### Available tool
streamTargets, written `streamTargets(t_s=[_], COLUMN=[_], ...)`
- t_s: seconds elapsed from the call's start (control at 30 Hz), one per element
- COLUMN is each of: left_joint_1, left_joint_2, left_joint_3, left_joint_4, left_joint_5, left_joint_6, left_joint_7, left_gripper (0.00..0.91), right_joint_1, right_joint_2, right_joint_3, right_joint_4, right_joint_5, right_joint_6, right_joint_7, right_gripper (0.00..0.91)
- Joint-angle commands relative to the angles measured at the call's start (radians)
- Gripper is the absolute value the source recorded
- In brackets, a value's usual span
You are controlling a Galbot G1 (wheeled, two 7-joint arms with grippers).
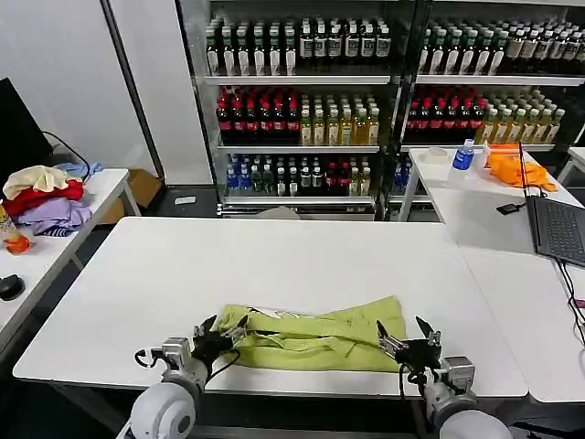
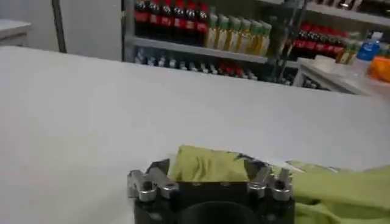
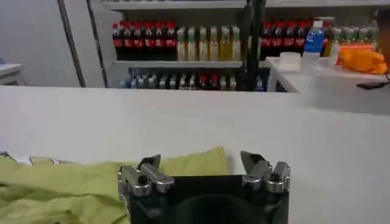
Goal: Fold and organize the clothes.
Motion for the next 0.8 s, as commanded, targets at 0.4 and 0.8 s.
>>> streamTargets(t_s=[0.4,0.8], left_joint_1=[0.059,0.114], left_joint_2=[-0.088,-0.069], left_joint_3=[-0.043,-0.224], left_joint_4=[0.002,-0.079], left_joint_5=[-0.036,-0.137], left_joint_6=[-0.007,-0.016], left_joint_7=[-0.008,-0.017], left_gripper=[0.020,0.020], right_joint_1=[-0.021,-0.023], right_joint_2=[0.013,0.015], right_joint_3=[0.012,0.026], right_joint_4=[0.014,0.019], right_joint_5=[-0.006,0.000], right_joint_6=[0.009,0.012], right_joint_7=[0.006,0.013], right_gripper=[0.907,0.907])
